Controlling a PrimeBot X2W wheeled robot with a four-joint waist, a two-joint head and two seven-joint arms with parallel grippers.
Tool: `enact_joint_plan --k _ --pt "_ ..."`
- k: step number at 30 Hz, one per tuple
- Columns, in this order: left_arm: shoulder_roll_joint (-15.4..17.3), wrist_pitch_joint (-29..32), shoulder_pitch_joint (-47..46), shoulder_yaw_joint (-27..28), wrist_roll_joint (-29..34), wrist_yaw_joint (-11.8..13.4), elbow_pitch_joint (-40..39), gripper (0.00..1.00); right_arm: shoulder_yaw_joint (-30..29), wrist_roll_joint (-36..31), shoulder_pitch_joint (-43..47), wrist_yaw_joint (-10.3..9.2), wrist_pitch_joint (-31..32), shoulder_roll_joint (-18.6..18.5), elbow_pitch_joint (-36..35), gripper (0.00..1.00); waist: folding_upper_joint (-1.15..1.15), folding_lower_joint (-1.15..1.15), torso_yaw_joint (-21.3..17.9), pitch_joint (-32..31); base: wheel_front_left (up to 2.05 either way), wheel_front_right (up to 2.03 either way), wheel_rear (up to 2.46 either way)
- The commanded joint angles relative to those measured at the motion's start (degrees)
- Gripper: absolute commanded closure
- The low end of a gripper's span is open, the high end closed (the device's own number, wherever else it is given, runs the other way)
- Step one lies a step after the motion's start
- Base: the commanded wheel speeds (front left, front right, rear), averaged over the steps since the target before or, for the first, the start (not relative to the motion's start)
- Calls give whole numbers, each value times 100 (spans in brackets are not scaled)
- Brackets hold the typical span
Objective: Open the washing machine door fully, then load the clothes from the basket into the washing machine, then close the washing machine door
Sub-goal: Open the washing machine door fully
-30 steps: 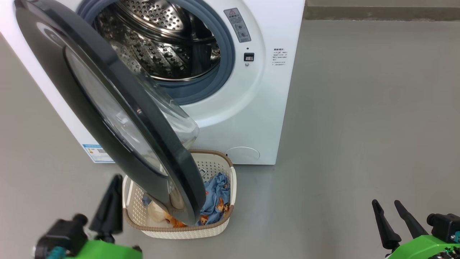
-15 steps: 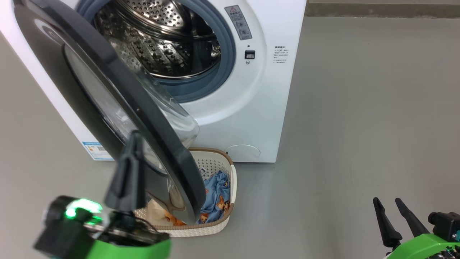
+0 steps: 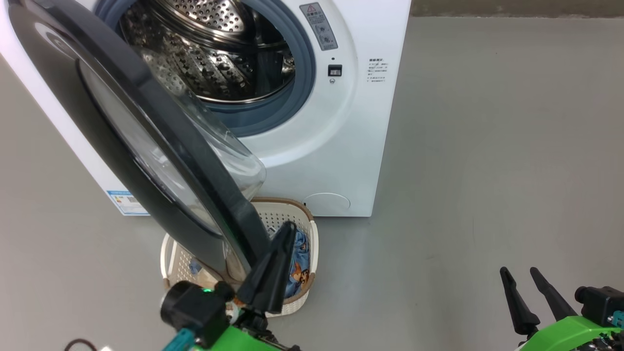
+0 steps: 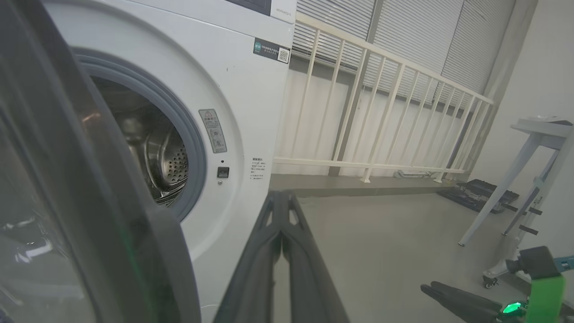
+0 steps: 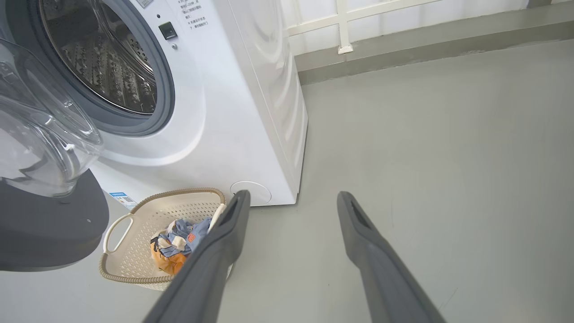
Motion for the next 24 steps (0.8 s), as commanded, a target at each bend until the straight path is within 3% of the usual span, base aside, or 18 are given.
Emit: enact_joint_plan --k 1,13,24 --pt "18 -26 -283 133 -69 22 3 100 136 -9 -111 9 -70 -82 -130 0 0 0 0 13 0 0 0" --pt "17 -218 -900 -89 -575 -1 1751 100 193 18 -185 9 -70 -102 -124 0 0 0 -9 60 0 0 0" --pt "17 -245 -1156 -20 -847 71 2186 100 180 30 -185 9 -70 -102 -153 0 0 0 -2 76 0 0 0"
